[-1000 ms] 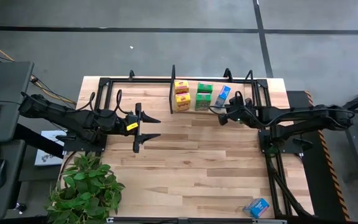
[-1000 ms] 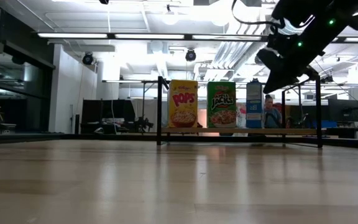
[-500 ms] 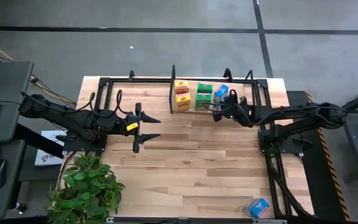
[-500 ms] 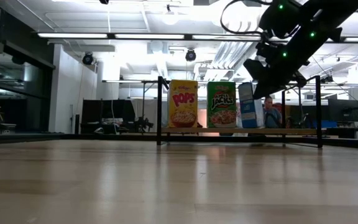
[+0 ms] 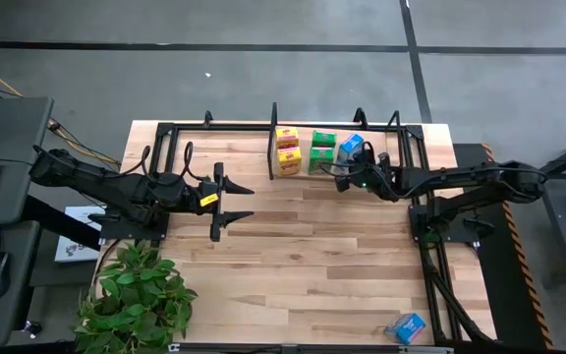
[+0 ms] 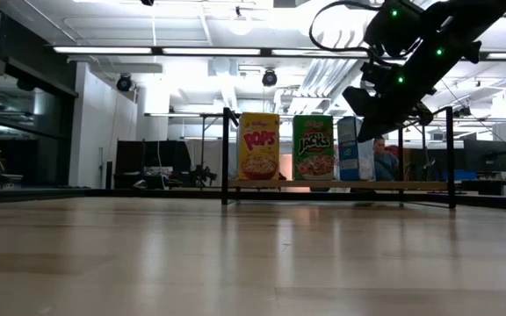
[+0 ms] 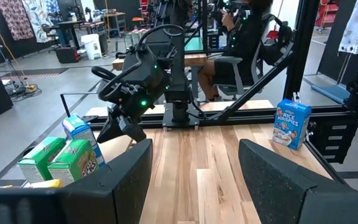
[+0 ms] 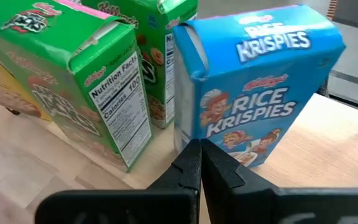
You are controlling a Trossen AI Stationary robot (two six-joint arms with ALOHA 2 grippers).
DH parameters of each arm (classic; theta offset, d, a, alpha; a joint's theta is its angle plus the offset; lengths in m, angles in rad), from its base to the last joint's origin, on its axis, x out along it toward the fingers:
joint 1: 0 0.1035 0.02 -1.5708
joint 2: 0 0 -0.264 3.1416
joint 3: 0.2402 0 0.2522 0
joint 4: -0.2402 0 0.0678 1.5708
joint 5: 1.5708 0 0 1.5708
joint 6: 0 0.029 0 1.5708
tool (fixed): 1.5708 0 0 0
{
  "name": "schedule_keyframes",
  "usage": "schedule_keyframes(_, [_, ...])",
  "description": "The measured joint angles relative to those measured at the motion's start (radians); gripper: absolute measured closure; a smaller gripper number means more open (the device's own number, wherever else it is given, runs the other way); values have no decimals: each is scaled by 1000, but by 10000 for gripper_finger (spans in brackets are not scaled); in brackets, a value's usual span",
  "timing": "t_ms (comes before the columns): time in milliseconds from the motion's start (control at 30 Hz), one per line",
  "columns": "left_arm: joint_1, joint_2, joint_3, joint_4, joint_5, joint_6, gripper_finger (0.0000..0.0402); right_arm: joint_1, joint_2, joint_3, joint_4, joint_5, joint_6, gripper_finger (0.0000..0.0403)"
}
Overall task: Stack cereal on shelf
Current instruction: Put the top blue cereal box on the shelf
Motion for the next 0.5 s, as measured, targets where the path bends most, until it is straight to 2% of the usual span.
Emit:
schedule_keyframes(233, [0, 0, 0, 0, 0, 0, 172, -4, 15, 0, -2, -31, 19, 403])
schedule_keyframes(500, [0, 0, 0, 0, 0, -2, 172, -42, 92, 0, 26, -41, 17, 403])
